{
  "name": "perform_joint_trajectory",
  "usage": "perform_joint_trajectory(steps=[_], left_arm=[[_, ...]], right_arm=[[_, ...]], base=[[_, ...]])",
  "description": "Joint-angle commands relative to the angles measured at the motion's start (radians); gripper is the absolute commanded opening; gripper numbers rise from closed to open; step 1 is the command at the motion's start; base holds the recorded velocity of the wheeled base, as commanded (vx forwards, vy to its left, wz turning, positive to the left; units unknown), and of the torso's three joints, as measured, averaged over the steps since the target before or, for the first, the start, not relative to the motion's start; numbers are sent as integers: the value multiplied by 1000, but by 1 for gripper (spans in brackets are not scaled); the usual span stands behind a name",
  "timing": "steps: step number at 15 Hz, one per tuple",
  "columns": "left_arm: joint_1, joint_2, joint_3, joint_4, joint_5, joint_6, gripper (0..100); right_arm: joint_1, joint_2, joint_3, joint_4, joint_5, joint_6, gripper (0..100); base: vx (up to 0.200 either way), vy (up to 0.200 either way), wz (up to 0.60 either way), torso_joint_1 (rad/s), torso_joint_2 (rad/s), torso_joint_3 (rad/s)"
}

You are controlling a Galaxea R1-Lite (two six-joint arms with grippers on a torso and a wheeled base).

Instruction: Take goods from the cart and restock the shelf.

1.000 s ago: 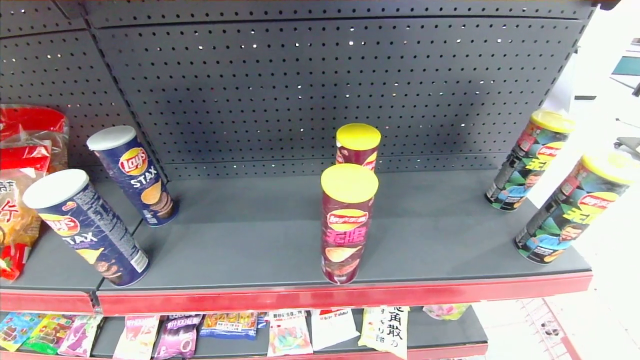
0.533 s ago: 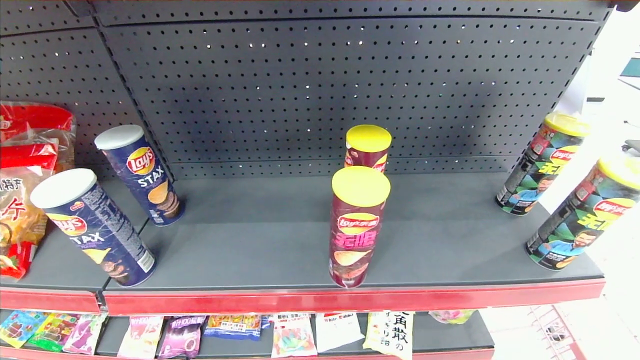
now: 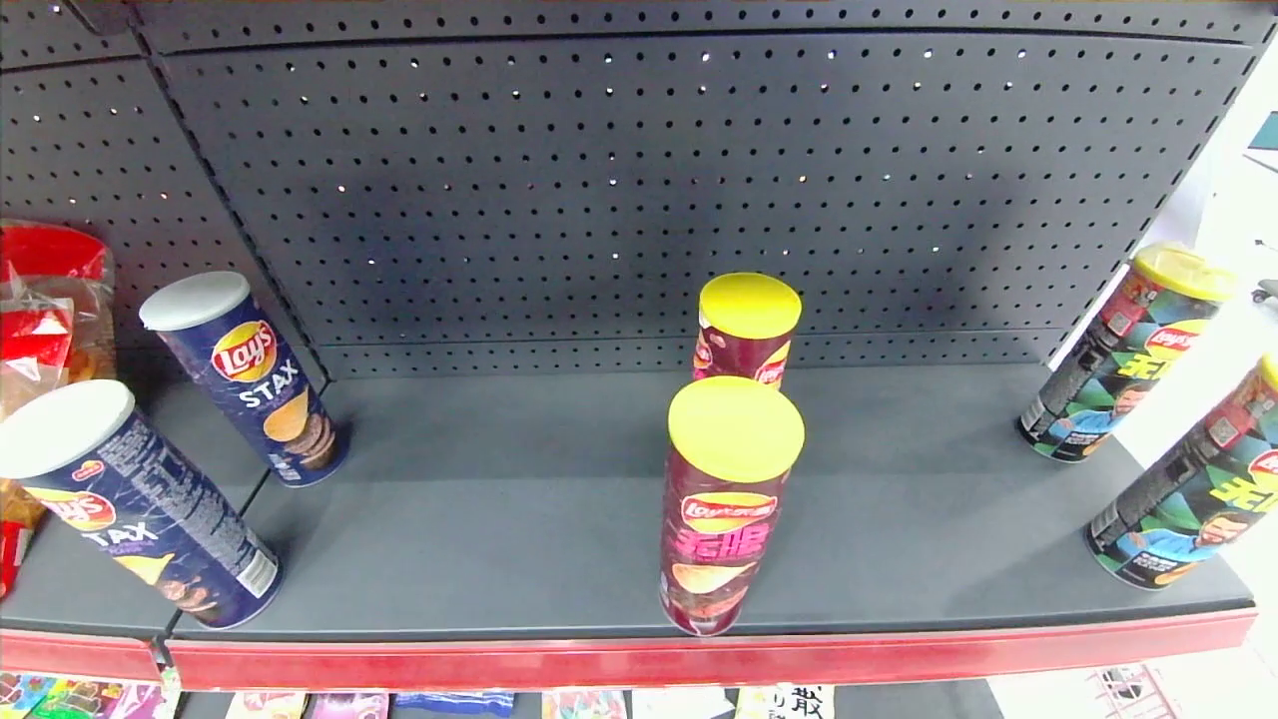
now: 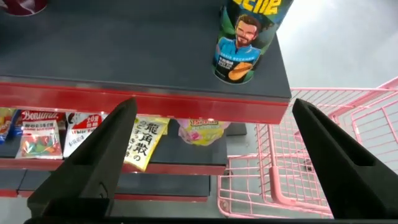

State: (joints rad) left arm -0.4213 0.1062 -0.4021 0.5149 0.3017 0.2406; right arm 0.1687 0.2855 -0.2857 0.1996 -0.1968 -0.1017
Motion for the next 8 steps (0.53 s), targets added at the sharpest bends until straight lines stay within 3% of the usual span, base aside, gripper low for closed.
perform_joint_trajectory(steps=[1, 6, 8], left_arm=[[-22, 3, 0, -10, -1, 0, 100], [-123, 47, 2, -35, -55, 9, 100], [-146, 133, 3, -111, -142, 3, 100]], right_arm=[[2, -3, 0, 0, 4, -1, 100], [17, -123, 40, 3, 119, -26, 100], [18, -189, 73, -6, 143, 4, 100]], base=[[0, 0, 0, 0, 0, 0], [0, 0, 0, 0, 0, 0], [0, 0, 0, 0, 0, 0]])
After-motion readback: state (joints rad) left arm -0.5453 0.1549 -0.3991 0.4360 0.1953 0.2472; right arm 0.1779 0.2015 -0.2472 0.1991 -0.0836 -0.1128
